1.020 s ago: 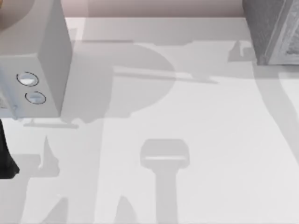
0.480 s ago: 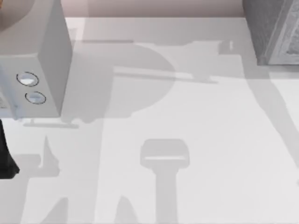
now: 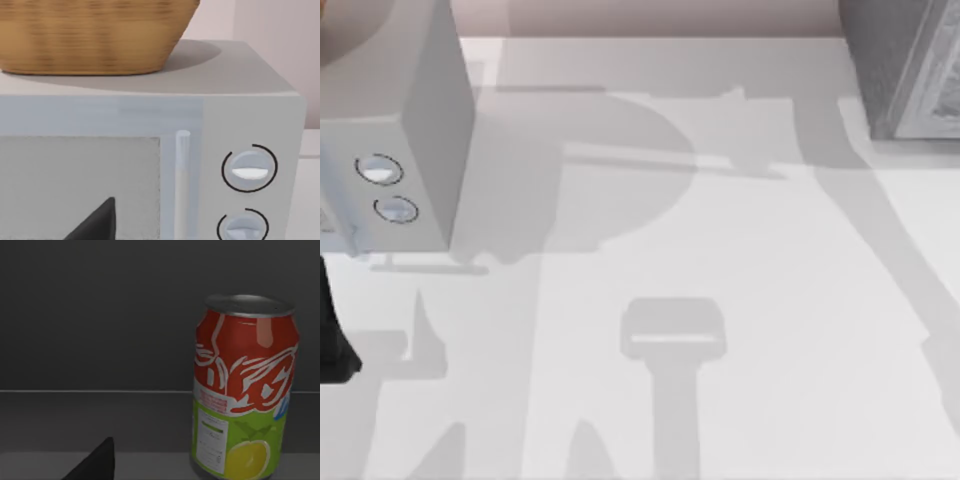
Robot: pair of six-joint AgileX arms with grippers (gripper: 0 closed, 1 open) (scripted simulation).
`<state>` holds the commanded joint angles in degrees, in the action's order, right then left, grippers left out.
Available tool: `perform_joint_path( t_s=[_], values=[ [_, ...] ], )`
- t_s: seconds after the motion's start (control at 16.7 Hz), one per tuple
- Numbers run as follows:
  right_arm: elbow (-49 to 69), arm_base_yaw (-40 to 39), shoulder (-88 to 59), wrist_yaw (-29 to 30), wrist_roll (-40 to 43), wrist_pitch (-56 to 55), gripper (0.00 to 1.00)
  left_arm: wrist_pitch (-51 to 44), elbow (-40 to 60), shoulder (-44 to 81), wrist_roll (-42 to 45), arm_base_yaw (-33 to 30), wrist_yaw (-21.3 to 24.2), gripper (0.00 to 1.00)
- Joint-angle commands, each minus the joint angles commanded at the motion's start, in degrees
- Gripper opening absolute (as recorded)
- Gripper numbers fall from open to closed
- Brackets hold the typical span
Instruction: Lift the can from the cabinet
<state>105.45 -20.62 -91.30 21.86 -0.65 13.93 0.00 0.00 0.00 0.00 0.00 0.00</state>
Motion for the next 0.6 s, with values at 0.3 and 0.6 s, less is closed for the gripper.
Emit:
perform_joint_path(
  t_s=[0.3, 0.6],
  values=[
    [3.1, 0.9, -2.6, -0.8, 0.0, 0.5, 1.00, 0.0, 0.0, 0.0, 0.0, 0.0, 0.0, 1.00],
    [12.2, 2.7, -10.4, -2.5, 0.0, 1.8, 1.00, 0.0, 0.0, 0.0, 0.0, 0.0, 0.0, 1.00]
  ],
)
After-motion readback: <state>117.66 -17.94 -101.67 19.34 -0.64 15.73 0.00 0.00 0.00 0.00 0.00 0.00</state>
